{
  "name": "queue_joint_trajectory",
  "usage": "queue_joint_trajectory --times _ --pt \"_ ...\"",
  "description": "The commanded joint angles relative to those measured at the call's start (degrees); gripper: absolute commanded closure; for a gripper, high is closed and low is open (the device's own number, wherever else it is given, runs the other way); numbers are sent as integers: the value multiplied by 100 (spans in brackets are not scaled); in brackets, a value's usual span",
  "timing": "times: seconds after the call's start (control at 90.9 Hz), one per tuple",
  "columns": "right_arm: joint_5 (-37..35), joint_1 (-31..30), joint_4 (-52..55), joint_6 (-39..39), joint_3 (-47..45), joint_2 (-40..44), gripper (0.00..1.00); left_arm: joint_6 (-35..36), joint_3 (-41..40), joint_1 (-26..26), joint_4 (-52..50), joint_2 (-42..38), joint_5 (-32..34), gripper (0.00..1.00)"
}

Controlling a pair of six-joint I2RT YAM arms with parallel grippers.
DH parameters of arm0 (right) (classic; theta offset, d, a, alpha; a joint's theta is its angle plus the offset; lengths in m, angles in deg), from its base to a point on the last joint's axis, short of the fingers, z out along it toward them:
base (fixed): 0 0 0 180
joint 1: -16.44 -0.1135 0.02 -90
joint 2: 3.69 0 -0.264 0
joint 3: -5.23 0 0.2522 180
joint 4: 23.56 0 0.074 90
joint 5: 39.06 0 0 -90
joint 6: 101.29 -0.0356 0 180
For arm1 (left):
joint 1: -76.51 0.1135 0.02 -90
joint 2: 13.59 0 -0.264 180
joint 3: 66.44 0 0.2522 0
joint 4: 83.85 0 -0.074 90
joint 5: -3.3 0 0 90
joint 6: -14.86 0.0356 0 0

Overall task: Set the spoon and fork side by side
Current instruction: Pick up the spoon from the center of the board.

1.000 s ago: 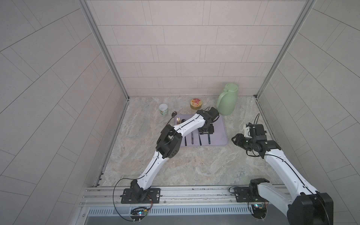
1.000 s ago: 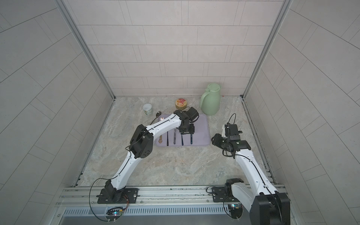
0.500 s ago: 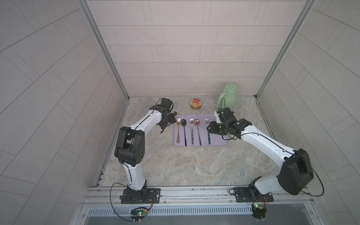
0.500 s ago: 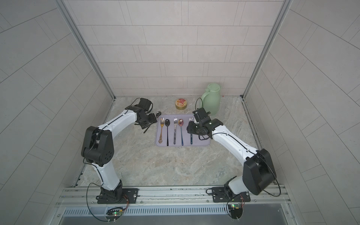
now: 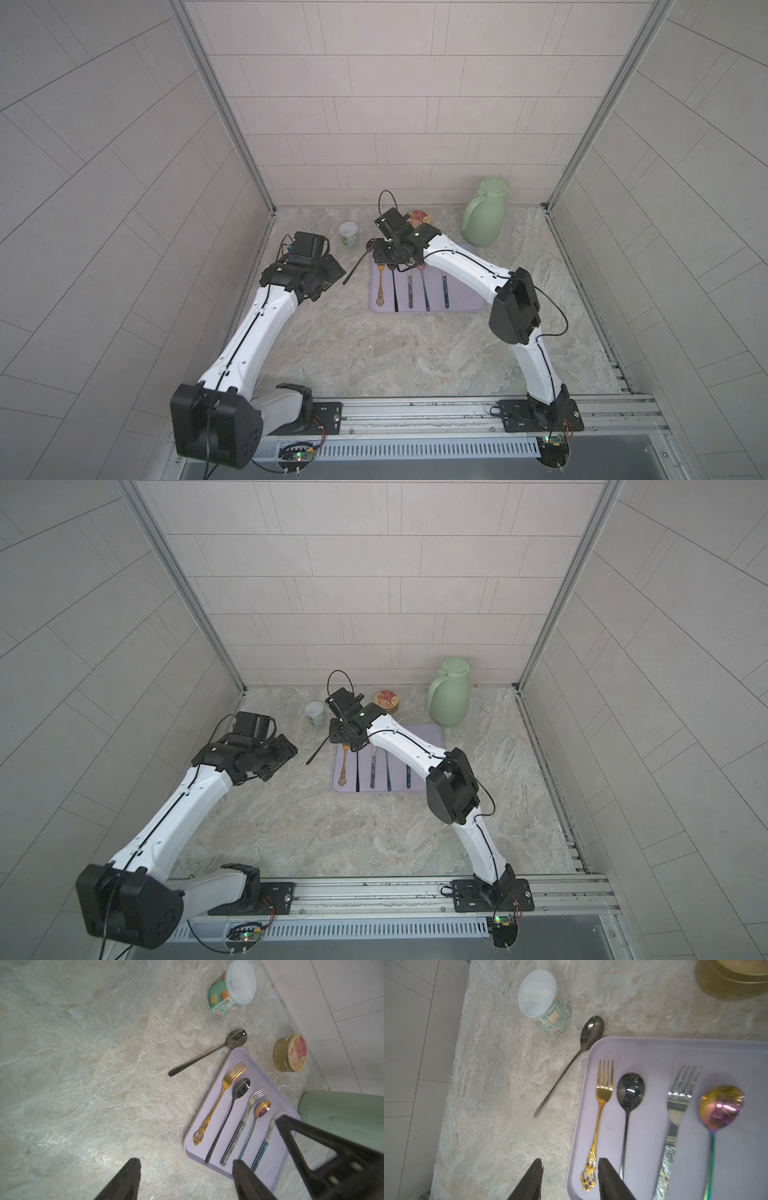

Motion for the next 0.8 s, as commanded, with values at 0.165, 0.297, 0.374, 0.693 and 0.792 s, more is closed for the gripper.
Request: queue_joint_trajectory --times 0.165,0.297,0.374,0.693,0.792 --pt "-679 -366 1340 -10 2648 -1761 54 344 -580 795 -451 -793 43 28" --pt "-689 -469 886 74 2698 -2014 55 443 -908 814 -290 -867 -74 28" --pt "-640 -474 795 96 2693 -2078 55 687 -1246 813 237 -728 -272 28" --pt "-572 -324 535 127 1966 -1545 53 849 -1033 856 2211 1401 -850 33" --pt "-542 -262 558 151 1727 -1355 52 986 -751 852 2696 2018 -1073 38"
